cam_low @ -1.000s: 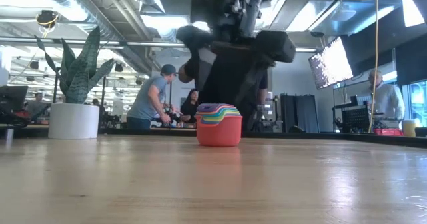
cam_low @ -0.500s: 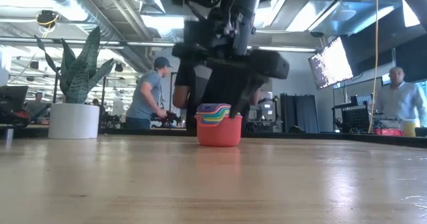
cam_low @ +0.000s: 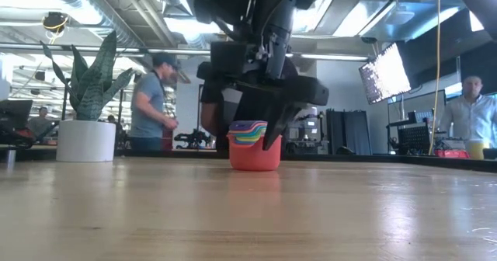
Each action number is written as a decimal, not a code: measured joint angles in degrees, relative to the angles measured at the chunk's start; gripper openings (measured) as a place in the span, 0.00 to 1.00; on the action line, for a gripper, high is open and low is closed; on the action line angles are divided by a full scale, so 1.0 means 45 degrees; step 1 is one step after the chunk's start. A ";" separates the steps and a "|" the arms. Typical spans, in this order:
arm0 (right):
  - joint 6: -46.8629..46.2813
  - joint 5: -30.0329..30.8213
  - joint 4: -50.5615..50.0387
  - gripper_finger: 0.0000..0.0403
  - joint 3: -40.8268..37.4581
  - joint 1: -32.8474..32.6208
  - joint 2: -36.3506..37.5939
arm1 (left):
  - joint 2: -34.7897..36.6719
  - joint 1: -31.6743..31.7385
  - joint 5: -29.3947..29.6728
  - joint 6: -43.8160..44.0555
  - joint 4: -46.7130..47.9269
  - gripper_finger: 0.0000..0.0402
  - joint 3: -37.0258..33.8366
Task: Nest measuring cups in basket
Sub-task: Put the stacked colored measuring cups into the gray bin
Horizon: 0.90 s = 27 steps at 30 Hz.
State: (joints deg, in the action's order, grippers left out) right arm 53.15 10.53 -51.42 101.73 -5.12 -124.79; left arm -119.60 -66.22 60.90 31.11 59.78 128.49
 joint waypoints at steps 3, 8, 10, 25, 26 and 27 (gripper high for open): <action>0.0236 -0.0026 0.0062 0.89 0.0000 0.0163 0.0000 | 0.0002 0.0000 -0.0011 0.0074 0.0075 0.19 0.0000; 0.0297 -0.0055 0.0053 0.85 0.0000 0.0366 0.0000 | 0.0007 0.0005 -0.0083 0.0088 0.0075 0.19 0.0000; 0.0370 -0.0134 0.0063 0.83 0.0000 0.0392 0.0000 | 0.0012 0.0005 -0.0083 0.0096 0.0075 0.19 0.0000; 0.0620 -0.0434 0.0398 0.77 0.0000 0.0426 0.0000 | 0.0012 0.0005 -0.0080 0.0732 0.0483 0.19 0.0000; 0.0616 -0.0434 0.0398 0.77 0.0000 0.0426 0.0000 | 0.0012 0.0005 -0.0078 0.0729 0.0483 0.19 0.0000; 0.0616 -0.0434 0.0398 0.77 0.0000 0.0426 0.0000 | 0.0012 0.0005 -0.0083 0.0734 0.0483 0.19 0.0000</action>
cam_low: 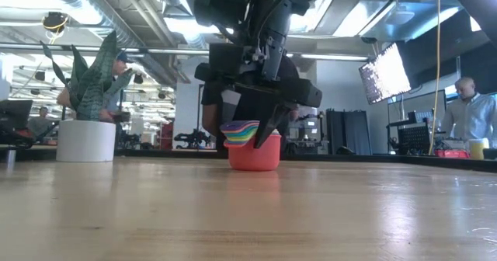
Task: Nest measuring cups in basket
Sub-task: Put the stacked colored measuring cups into the gray bin
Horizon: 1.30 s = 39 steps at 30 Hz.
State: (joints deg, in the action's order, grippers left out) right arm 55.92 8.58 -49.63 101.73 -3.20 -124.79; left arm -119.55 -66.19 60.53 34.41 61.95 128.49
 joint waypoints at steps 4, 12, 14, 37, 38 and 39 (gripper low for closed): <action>-0.0016 -0.0002 0.0000 0.76 0.0000 0.0000 0.0000 | 0.0000 0.0000 0.0003 0.0005 0.0000 0.19 0.0000; -0.0234 -0.0313 0.0028 0.64 0.0000 0.0000 0.0005 | 0.0000 -0.0068 0.0005 0.0041 0.0000 0.19 0.0000; -0.0454 -0.0321 0.0106 0.60 0.0000 0.0000 0.0005 | 0.0000 -0.0068 0.0005 0.0109 0.0000 0.19 0.0000; -0.1747 -0.0651 0.0189 0.49 0.0000 0.0039 0.0010 | 0.0000 -0.0068 0.0005 0.0325 0.0038 0.19 0.0000; -0.1753 -0.0651 0.0188 0.49 0.0000 0.0039 0.0010 | 0.0000 -0.0068 0.0003 0.0327 0.0037 0.19 0.0000; -0.1753 -0.0651 0.0185 0.49 0.0000 0.0039 0.0010 | 0.0000 -0.0068 0.0002 0.0330 0.0037 0.19 0.0000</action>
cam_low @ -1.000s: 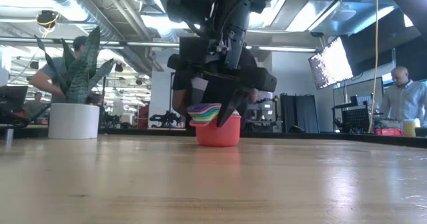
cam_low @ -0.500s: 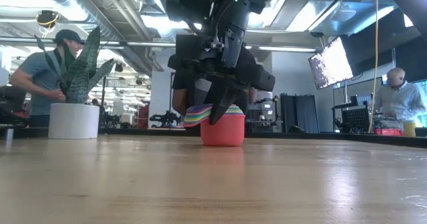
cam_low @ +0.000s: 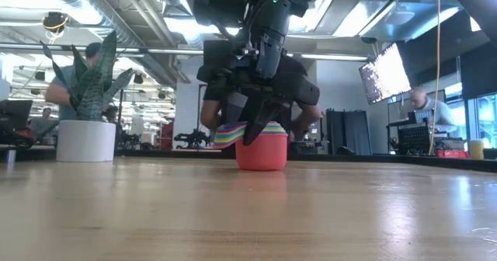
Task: Nest measuring cups in basket
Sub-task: Put the stacked colored measuring cups into the gray bin
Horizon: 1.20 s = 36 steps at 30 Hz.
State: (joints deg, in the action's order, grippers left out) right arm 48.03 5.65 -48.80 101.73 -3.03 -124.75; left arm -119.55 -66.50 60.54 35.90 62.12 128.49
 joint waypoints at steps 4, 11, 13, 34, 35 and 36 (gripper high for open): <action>-0.0029 0.0000 -0.0005 0.49 0.0000 0.0000 0.0000 | 0.0000 0.0000 -0.0001 0.0002 0.0002 0.19 0.0000; -0.0882 0.0000 0.0000 0.46 0.0000 0.0094 0.0015 | 0.0000 -0.0005 -0.0017 0.0005 0.0001 0.19 0.0000; -0.0988 0.0000 -0.0022 0.44 0.0000 0.0130 0.0015 | 0.0000 -0.0005 -0.0022 0.0005 0.0002 0.19 0.0000; -0.2017 -0.0459 -0.0249 0.60 0.0000 0.0446 0.0015 | 0.0000 -0.0010 -0.0103 0.0147 0.0002 0.19 -0.0003; -0.2057 -0.0474 -0.0248 0.62 0.0000 0.0465 0.0015 | 0.0000 -0.0010 -0.0104 0.0157 0.0002 0.19 -0.0001; -0.2166 -0.0487 -0.0248 0.63 0.0000 0.0504 0.0015 | 0.0000 -0.0010 -0.0104 0.0180 0.0007 0.19 -0.0005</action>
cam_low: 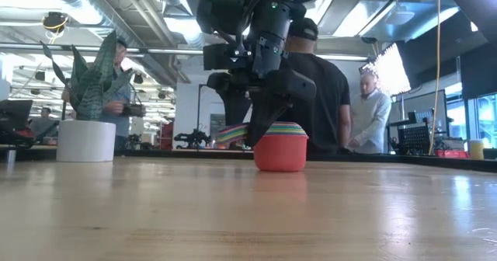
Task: Nest measuring cups in basket
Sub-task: Put the stacked colored measuring cups into the gray bin
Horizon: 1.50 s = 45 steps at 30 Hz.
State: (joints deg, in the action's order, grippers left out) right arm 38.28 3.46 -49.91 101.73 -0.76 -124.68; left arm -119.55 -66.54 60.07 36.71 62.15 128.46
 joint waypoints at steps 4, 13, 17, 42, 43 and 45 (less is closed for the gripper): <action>-0.0455 -0.0005 -0.0015 0.67 0.0000 0.0144 0.0000 | 0.0000 -0.0005 0.0002 0.0042 0.0000 0.19 0.0000; -0.2598 -0.0237 -0.0010 0.68 0.0000 0.0322 0.0000 | 0.0000 -0.0005 -0.0075 0.0051 0.0092 0.19 0.0000; -0.3693 -0.0237 -0.0132 0.68 0.0000 0.0326 0.0000 | 0.0000 -0.0005 -0.0083 0.0054 0.0226 0.19 0.0000; -0.4795 -0.0180 -0.1513 0.68 0.0980 0.1019 -0.0010 | -0.0005 -0.0157 -0.0075 0.0486 0.0379 0.19 0.0000; -0.4808 -0.0189 -0.1522 0.68 0.0976 0.1026 -0.0010 | -0.0005 -0.0174 -0.0053 0.0486 0.0380 0.19 0.0000; -0.4850 -0.0242 -0.1554 0.68 0.0976 0.1030 -0.0010 | -0.0005 -0.0170 -0.0044 0.0490 0.0384 0.19 0.0000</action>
State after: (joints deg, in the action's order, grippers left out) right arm 16.46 2.37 -56.90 106.13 3.88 -124.73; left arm -119.57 -67.31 59.88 38.91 63.88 128.46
